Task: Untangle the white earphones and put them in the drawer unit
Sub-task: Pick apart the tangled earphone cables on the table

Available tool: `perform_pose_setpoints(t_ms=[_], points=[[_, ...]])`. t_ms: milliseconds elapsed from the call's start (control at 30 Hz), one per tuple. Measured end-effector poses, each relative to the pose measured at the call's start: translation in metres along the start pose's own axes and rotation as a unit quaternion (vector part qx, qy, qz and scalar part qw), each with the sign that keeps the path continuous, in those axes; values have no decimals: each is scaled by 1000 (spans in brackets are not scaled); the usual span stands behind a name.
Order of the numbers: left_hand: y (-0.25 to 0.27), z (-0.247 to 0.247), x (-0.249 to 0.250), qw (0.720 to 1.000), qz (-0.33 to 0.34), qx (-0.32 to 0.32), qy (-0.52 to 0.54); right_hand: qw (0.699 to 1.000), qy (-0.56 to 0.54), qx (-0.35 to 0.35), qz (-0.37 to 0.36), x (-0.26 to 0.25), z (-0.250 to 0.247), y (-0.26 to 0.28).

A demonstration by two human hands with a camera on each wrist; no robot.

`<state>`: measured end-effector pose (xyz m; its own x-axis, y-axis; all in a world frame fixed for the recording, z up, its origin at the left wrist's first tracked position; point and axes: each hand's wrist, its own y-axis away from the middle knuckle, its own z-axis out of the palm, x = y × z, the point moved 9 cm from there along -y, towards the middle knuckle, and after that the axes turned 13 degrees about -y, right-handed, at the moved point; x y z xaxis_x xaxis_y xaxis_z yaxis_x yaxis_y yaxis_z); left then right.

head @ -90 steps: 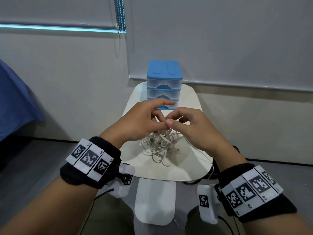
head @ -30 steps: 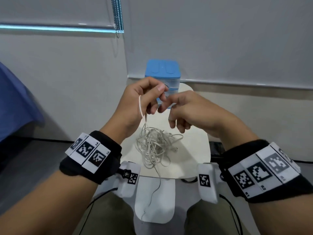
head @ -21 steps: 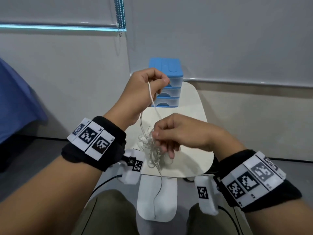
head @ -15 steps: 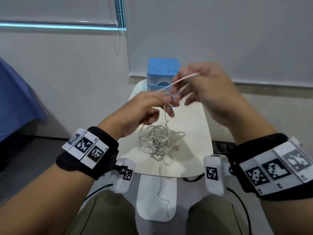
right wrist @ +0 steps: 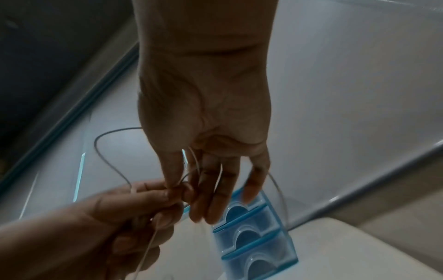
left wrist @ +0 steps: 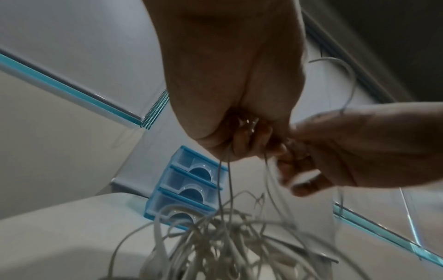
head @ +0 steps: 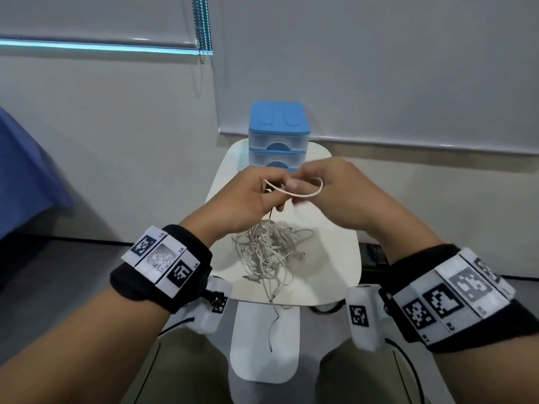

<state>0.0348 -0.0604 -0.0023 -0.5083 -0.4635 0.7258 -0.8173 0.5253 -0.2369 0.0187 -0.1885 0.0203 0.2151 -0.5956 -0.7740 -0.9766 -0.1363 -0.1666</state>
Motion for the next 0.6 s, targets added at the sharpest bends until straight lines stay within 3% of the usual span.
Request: perform_pose_setpoints(t_ms=[133, 233, 300, 367, 467, 600], points=[[0, 11, -8, 997, -25, -65, 32, 999, 35, 6, 28, 1, -12, 7], [0, 12, -19, 997, -40, -67, 24, 991, -115, 72, 14, -9, -34, 7], [0, 13, -25, 996, -48, -70, 29, 948, -278, 155, -26, -16, -53, 9], [0, 14, -28, 995, -53, -74, 49, 887, -382, 246, -90, -22, -76, 13], [1, 17, -33, 993, -63, -85, 44, 828, -375, 359, -214, -32, -110, 26], [4, 17, -39, 992, -74, -95, 35, 775, -324, 437, -321, -46, -129, 48]])
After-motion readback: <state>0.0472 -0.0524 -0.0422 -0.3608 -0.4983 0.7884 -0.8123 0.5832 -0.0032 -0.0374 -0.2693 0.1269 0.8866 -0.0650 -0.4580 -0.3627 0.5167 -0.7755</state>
